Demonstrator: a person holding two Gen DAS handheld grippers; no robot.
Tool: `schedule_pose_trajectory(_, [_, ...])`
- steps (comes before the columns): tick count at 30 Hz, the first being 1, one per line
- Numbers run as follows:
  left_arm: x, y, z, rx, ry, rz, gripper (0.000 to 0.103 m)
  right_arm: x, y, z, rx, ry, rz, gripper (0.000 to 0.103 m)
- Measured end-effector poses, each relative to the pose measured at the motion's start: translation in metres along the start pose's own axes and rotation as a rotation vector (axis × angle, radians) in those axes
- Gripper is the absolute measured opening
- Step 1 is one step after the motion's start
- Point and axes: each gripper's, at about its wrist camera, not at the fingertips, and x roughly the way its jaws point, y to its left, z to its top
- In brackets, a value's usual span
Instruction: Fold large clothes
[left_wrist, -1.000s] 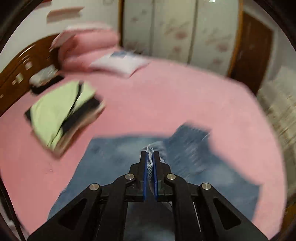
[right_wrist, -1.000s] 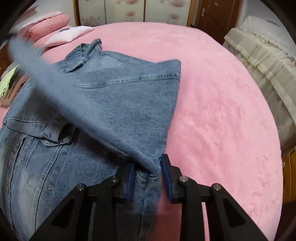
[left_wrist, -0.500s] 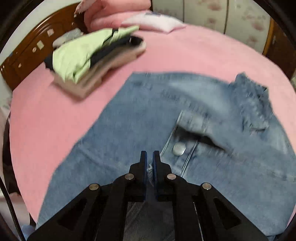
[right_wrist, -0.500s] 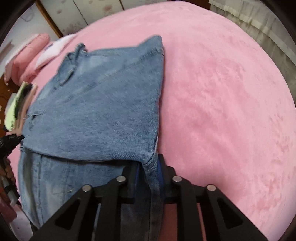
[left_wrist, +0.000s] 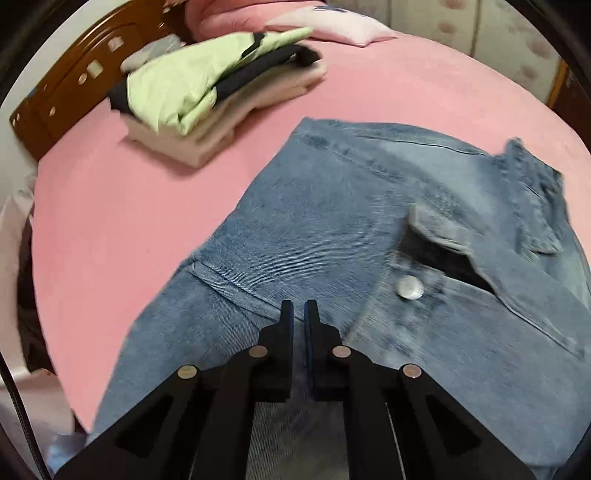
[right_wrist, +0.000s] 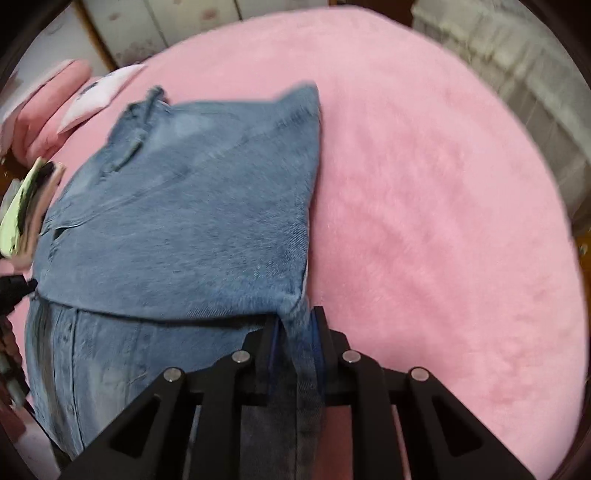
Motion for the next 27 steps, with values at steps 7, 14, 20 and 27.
schedule_pose_trajectory(7, [-0.043,-0.069,-0.006,0.182,0.099,-0.356,0.01,-0.022,0.019,0.014,0.025,-0.089,0.132,0.014])
schedule_pose_trajectory(14, [-0.043,-0.136,-0.036,0.306,0.184,-0.397,0.018,0.027,0.069,0.031,0.205,0.038,0.472,0.003])
schedule_pose_trajectory(20, [-0.021,-0.146,-0.058,0.35,0.259,-0.322,0.022,0.066,0.086,0.022,0.17,0.144,0.412,0.001])
schedule_pose_trajectory(27, [-0.016,-0.125,-0.062,0.44,0.135,-0.098,0.024,0.06,-0.006,0.005,0.233,0.086,0.265,0.0])
